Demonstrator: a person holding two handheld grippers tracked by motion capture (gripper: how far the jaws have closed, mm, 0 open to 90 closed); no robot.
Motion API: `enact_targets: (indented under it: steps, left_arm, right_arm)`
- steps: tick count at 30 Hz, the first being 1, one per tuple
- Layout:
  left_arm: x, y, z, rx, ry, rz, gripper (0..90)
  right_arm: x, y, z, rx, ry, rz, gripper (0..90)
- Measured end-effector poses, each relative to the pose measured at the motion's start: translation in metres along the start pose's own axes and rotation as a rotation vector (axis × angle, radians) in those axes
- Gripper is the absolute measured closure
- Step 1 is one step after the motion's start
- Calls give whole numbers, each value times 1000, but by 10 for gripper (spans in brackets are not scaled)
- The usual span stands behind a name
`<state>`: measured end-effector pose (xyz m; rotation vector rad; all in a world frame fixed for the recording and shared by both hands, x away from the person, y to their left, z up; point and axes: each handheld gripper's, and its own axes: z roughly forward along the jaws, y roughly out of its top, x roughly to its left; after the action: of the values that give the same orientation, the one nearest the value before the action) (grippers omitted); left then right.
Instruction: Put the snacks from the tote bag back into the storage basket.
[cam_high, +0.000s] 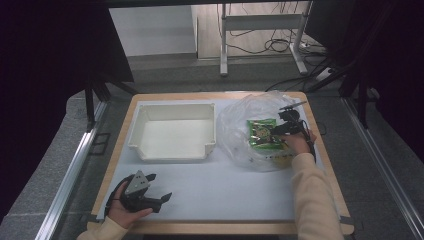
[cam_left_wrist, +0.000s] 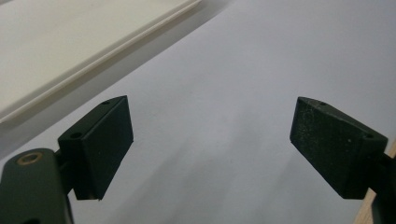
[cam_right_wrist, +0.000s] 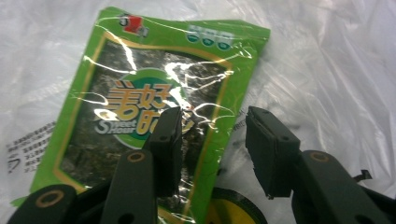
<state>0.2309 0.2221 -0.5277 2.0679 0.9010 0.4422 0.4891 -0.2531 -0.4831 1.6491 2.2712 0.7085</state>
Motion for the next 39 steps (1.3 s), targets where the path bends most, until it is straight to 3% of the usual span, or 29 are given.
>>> enact_targets:
  steps: [6, 18, 27, 35, 39]
  left_arm:
    - [0, 0, 0, 0, 0, -1, 133]
    - [0, 0, -1, -2, 2, 5, 134]
    - [-1, 0, -1, -1, 2, 6, 134]
    - [0, 0, -1, -2, 1, 6, 134]
    - [0, 0, -2, -4, 0, 4, 134]
  right_arm:
    - [1, 0, 5, 33, -18, 22, 598]
    - [12, 2, 8, 72, -54, 34, 762]
    - [14, 0, 7, 50, -61, 41, 864]
    - [14, 0, 3, 25, -43, 36, 883]
    - [16, 1, -3, -14, -27, 36, 884]
